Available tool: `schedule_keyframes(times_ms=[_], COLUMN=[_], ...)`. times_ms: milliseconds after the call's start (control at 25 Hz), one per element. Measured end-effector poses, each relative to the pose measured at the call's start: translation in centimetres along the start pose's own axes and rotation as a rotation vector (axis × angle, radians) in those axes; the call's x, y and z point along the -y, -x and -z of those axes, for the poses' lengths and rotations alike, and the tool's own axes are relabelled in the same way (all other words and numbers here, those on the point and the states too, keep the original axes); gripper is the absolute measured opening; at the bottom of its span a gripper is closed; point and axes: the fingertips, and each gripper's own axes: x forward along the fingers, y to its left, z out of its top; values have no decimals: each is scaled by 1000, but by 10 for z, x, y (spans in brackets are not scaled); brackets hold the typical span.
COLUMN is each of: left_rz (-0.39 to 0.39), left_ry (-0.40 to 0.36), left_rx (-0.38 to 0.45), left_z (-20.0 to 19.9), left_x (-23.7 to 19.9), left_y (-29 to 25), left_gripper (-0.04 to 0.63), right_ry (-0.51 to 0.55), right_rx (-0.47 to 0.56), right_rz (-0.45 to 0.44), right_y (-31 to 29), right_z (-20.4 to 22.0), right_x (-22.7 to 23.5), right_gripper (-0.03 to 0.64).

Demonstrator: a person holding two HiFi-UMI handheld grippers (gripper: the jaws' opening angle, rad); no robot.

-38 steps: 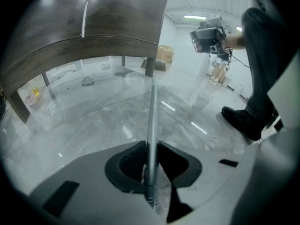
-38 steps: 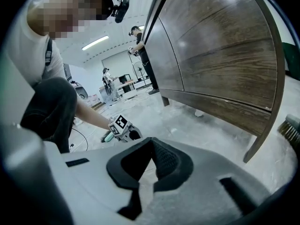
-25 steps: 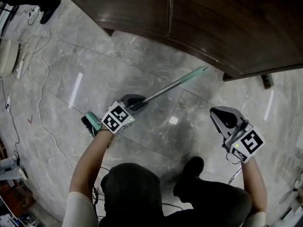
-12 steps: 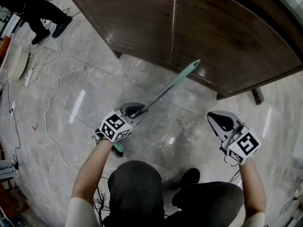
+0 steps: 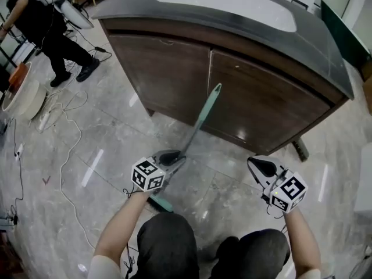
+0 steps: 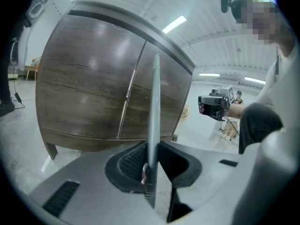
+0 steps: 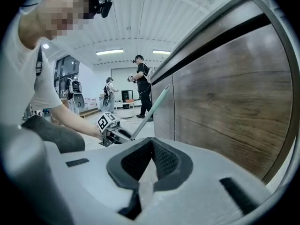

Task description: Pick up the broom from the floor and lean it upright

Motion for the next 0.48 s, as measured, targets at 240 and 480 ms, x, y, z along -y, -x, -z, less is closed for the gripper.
schedule_keyframes(times_ms=[240,480], left_rz=[-13,-24], left_ry=[40,16], left_rx=[99,102], left_z=[-59,-89], left_x=[-3,1], left_y=[-10,-26], left_gripper=[78,77], right_ry=[32,49], right_rx=[41,69], right_rz=[7,12], right_y=[0,6], right_z=[-35,-51], right_x=[6,-1], right_gripper=[-5,-5])
